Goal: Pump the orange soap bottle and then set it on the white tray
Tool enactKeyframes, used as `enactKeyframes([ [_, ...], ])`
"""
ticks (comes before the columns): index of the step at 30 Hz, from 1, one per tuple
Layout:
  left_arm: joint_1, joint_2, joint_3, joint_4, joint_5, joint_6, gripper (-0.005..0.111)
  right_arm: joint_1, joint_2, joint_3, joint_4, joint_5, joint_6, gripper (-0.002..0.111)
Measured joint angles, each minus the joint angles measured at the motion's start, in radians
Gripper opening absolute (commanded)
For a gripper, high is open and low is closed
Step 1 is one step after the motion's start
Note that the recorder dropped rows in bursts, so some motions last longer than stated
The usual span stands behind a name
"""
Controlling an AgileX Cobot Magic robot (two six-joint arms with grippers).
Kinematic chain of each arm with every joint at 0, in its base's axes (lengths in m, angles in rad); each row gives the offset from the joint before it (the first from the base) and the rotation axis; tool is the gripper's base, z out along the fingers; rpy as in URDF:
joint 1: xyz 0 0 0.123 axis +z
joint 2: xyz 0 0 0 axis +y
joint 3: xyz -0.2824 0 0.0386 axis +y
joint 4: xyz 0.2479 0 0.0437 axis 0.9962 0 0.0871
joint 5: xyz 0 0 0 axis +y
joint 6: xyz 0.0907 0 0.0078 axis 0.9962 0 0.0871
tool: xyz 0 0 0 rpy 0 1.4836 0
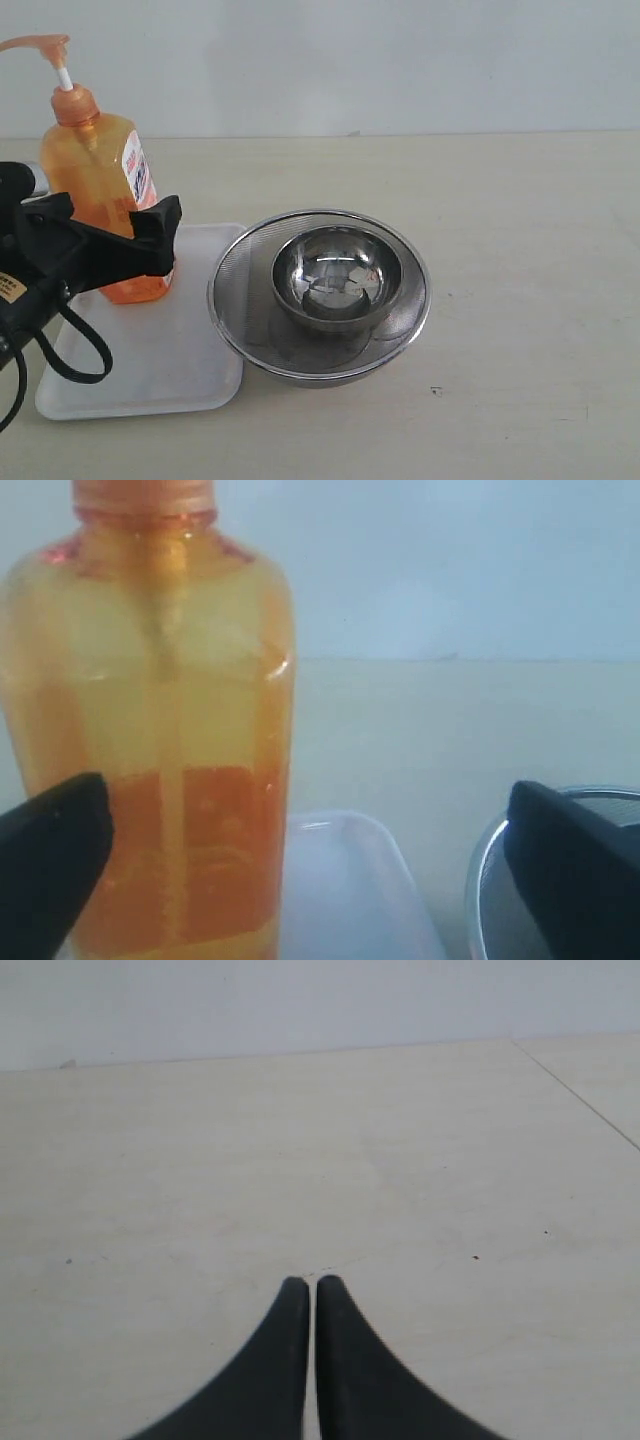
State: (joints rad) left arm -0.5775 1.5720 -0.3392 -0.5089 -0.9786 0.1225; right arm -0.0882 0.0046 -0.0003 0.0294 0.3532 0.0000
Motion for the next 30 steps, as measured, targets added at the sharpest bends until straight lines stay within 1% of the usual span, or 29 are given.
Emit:
enactKeyframes([
  [4,0.000,-0.002,0.000,-0.023,0.000,-0.029,0.110,0.000,0.000,0.000,0.000,0.000,0.000,0.000],
  [7,0.000,-0.004,0.000,-0.115,-0.018,-0.031,0.110,0.000,0.000,0.000,0.000,0.000,0.000,0.000],
  [10,0.000,-0.004,0.000,-0.151,-0.046,-0.022,0.110,0.000,0.000,0.000,0.000,0.000,0.000,0.000],
  [13,0.000,-0.004,0.000,-0.151,-0.074,0.015,0.110,0.000,0.000,0.000,0.000,0.000,0.000,0.000],
  [23,0.000,0.005,0.000,-0.151,-0.107,0.073,0.110,0.000,0.000,0.000,0.000,0.000,0.000,0.000],
  [30,0.000,0.101,-0.029,-0.151,-0.161,0.081,0.110,0.000,0.000,0.000,0.000,0.000,0.000,0.000],
])
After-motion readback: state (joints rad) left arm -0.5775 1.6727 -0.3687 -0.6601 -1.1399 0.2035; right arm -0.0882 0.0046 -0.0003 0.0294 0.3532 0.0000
